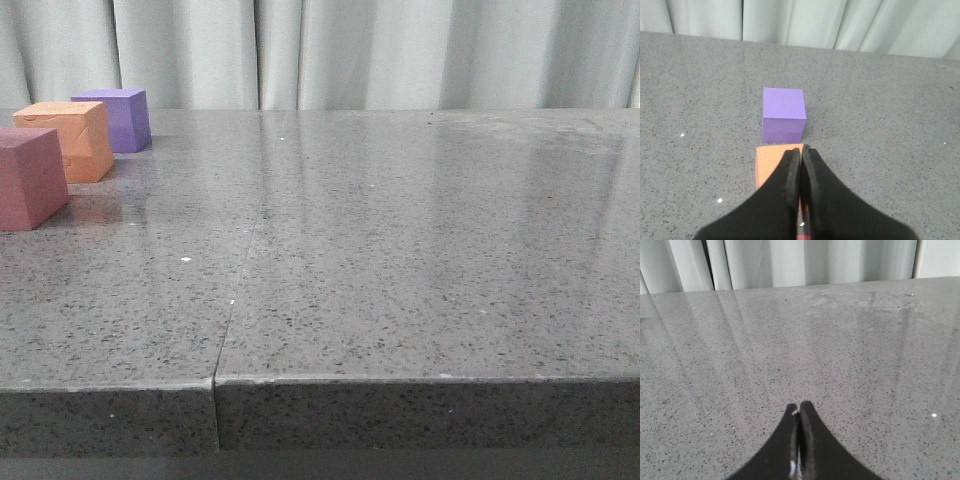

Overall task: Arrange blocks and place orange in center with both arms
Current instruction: 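Open the left gripper and lift it off the orange cube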

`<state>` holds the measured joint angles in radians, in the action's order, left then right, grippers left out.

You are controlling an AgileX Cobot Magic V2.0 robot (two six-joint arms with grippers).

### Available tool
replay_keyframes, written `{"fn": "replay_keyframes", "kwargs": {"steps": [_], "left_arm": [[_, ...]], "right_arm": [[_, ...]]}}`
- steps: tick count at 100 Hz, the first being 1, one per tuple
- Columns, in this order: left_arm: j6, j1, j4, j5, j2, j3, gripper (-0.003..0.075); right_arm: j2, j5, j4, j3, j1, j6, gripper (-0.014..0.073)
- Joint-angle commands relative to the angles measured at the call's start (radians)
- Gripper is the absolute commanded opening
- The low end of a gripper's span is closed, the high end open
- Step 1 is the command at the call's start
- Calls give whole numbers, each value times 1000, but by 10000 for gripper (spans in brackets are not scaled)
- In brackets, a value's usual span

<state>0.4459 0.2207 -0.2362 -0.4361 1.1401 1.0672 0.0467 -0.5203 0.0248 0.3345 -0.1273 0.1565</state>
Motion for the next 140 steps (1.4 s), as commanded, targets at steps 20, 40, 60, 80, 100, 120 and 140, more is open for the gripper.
{"fn": "replay_keyframes", "kwargs": {"steps": [20,40,60,80,100,120,140], "left_arm": [[6,9,-47,89,-156,-82,-20],[4,9,-47,89,-252,-174,-20],[3,9,-47,87,-352,-252,-20],[3,9,-50,75,-445,-328,-20],[3,9,-50,59,-513,-402,-20],[3,9,-50,71,-571,-493,-20],[3,9,-50,87,-643,-580,-20]], "right_arm": [[11,84,13,23,5,-3,-18],[11,84,13,23,5,-3,-18],[11,84,13,23,5,-3,-18],[11,84,13,23,5,-3,-18],[11,84,13,23,5,-3,-18],[11,84,13,23,5,-3,-18],[11,84,13,23,5,-3,-18]]}}
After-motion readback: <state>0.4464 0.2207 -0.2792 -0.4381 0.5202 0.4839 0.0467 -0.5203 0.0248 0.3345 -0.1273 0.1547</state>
